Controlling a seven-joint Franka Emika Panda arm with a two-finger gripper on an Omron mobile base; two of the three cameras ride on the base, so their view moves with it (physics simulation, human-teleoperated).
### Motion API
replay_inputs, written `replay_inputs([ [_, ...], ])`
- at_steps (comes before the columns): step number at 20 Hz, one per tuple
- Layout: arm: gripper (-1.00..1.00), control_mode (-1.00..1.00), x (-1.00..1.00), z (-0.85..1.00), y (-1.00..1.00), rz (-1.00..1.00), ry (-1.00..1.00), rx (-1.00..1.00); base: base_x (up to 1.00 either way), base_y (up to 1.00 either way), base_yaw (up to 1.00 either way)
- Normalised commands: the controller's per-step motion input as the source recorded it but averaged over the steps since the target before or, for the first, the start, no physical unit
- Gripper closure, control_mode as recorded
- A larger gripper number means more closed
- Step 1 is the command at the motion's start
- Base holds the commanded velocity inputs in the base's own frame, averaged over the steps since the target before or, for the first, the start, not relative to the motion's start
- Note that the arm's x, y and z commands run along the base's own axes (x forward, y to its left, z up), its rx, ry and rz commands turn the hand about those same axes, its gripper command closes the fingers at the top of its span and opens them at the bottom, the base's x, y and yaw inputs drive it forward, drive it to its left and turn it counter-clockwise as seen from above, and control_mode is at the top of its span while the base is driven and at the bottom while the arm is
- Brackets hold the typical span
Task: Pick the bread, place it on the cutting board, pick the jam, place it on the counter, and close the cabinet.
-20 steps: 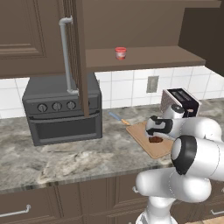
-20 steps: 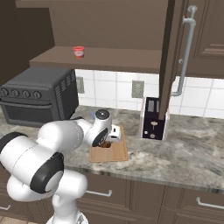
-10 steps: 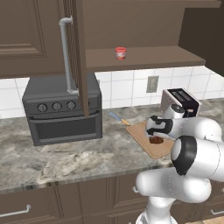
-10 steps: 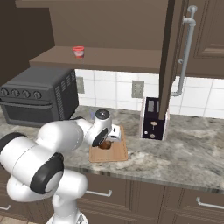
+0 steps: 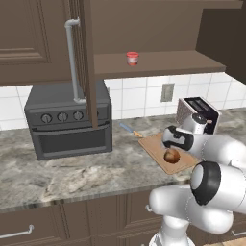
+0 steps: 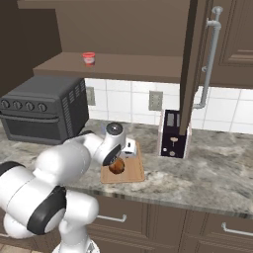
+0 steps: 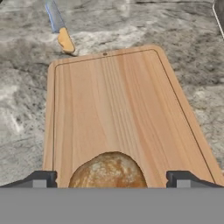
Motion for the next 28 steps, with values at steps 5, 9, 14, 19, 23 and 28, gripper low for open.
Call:
replay_inputs([
  [5,-1.0,-1.0,-0.1,0.21,0.0,0.0,-0.09,0.0,0.0,0.0,0.0],
  [9,-1.0,-1.0,-0.16,0.22,0.0,0.0,-0.09,0.0,0.0,0.0,0.0],
  [14,-1.0,-1.0,-0.2,0.18,0.0,0.0,-0.09,0.0,0.0,0.0,0.0],
  [19,-1.0,-1.0,-0.2,0.14,0.0,0.0,-0.1,0.0,0.0,0.0,0.0],
  [23,-1.0,-1.0,-0.2,0.13,0.0,0.0,-0.1,0.0,0.0,0.0,0.0],
  [28,-1.0,-1.0,-0.23,0.15,0.0,0.0,-0.09,0.0,0.0,0.0,0.0],
])
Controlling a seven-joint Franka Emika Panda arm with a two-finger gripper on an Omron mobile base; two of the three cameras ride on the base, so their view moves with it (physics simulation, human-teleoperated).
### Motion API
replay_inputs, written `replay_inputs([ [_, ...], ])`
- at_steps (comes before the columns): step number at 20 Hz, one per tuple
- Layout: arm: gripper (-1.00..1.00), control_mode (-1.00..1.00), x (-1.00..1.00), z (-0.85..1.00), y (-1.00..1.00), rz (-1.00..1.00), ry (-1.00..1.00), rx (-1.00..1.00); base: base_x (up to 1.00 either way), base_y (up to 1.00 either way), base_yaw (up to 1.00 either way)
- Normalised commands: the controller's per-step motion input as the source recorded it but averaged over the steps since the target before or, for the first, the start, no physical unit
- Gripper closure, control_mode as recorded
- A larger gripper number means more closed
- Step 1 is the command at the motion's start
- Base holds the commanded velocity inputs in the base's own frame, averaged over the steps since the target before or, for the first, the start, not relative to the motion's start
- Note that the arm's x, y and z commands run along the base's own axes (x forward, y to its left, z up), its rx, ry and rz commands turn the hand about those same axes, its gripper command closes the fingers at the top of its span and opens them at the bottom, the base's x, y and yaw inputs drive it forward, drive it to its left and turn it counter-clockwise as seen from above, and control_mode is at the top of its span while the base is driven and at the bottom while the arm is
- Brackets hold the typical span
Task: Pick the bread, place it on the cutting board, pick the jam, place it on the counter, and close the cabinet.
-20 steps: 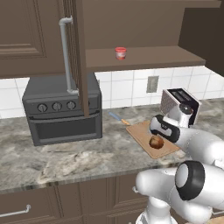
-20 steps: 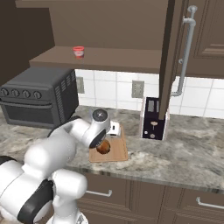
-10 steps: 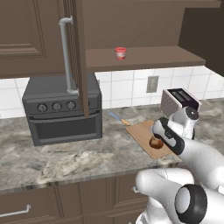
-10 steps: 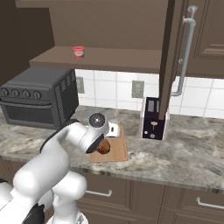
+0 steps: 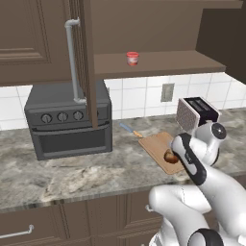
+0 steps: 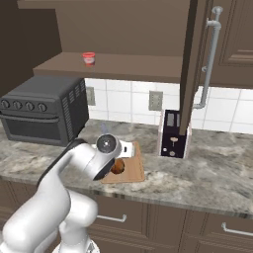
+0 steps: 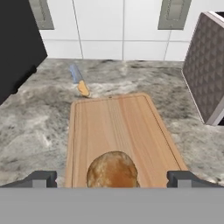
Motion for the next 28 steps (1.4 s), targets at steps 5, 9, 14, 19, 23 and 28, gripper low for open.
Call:
replay_inputs([
  [5,-1.0,-1.0,-0.26,0.17,0.0,0.0,-0.08,0.0,0.0,0.0,0.0],
  [9,-1.0,-1.0,-0.17,0.13,0.0,0.0,-0.05,0.0,0.0,0.0,0.0],
  [14,-1.0,-1.0,-0.1,0.11,0.0,0.0,-0.03,0.0,0.0,0.0,0.0],
  [19,-1.0,-1.0,-0.09,0.24,0.0,0.0,-0.01,0.0,0.0,0.0,0.0],
  [23,-1.0,-1.0,-0.09,0.32,0.0,0.0,0.0,0.0,0.0,0.0,0.0],
  [28,-1.0,-1.0,-0.11,0.35,0.0,0.0,0.0,0.0,0.0,0.0,0.0],
])
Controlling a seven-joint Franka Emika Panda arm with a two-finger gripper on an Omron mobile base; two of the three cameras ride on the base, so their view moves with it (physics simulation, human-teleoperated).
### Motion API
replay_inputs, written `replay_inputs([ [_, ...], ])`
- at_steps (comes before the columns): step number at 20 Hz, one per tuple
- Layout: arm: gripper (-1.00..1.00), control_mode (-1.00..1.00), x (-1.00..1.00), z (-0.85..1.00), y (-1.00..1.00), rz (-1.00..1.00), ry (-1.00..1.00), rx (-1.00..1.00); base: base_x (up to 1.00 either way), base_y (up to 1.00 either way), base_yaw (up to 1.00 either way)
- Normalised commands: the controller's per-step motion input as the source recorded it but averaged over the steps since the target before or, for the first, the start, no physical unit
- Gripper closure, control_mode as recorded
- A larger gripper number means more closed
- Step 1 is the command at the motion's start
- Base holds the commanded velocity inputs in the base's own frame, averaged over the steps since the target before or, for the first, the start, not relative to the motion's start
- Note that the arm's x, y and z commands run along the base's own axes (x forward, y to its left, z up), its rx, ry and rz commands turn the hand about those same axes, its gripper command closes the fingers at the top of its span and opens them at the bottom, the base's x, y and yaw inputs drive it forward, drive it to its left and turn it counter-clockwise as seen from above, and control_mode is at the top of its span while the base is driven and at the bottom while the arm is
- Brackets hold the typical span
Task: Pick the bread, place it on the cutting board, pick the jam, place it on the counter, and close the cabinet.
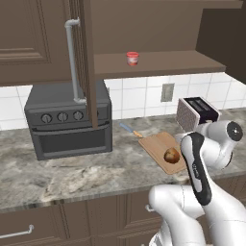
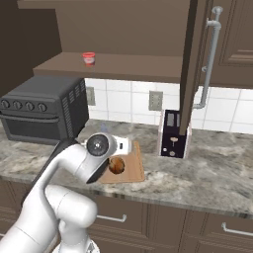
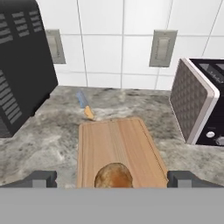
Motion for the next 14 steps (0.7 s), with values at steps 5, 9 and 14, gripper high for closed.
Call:
replay_inputs([
  [5,-1.0,-1.0,-0.09,0.39,0.0,0.0,0.0,0.0,0.0,0.0,0.0],
  [9,-1.0,-1.0,-0.04,0.4,0.0,0.0,0.0,0.0,0.0,0.0,0.0],
  [14,-1.0,-1.0,-0.14,0.36,0.0,0.0,0.0,0.0,0.0,0.0,0.0],
])
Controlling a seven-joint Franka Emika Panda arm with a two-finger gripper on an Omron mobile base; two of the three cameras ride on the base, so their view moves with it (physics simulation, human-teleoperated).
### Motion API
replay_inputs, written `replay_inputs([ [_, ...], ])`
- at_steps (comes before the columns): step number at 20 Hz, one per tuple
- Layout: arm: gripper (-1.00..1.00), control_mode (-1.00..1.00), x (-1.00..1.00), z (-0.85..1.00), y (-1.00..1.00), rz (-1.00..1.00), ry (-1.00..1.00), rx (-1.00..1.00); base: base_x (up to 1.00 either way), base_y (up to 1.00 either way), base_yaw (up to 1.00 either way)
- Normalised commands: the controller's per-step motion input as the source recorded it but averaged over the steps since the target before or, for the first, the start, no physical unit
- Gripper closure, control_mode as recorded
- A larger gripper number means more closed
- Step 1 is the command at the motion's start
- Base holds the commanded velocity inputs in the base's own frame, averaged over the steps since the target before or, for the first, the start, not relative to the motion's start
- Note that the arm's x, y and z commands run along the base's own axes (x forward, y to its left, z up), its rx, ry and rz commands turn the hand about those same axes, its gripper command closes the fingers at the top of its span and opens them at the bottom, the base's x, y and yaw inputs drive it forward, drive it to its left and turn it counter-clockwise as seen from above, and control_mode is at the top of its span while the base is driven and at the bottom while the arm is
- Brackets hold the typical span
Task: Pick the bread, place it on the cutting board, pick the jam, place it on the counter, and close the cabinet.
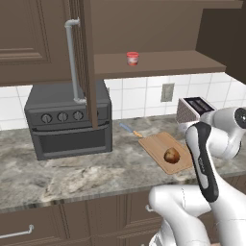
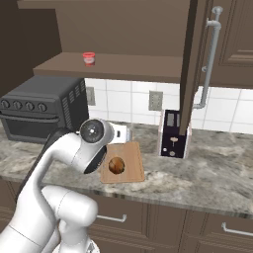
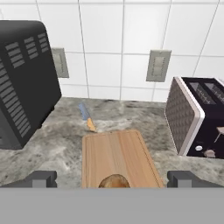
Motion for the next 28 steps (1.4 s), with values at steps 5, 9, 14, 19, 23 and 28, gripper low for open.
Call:
replay_inputs([
  [5,-1.0,-1.0,-0.16,0.31,0.01,0.0,0.0,0.0,0.0,0.0,0.0],
  [9,-1.0,-1.0,-0.26,0.31,0.04,0.0,0.0,0.0,0.0,0.0,0.0],
  [14,-1.0,-1.0,-0.2,0.3,0.09,0.0,0.0,0.0,0.0,0.0,0.0],
  [19,-1.0,-1.0,-0.2,0.31,0.16,0.0,0.0,0.0,0.0,0.0,0.0],
  [23,-1.0,-1.0,-0.12,0.33,0.19,0.0,0.0,0.0,0.0,0.0,0.0],
  [28,-1.0,-1.0,-0.05,0.29,0.21,0.0,0.0,0.0,0.0,0.0,0.0],
])
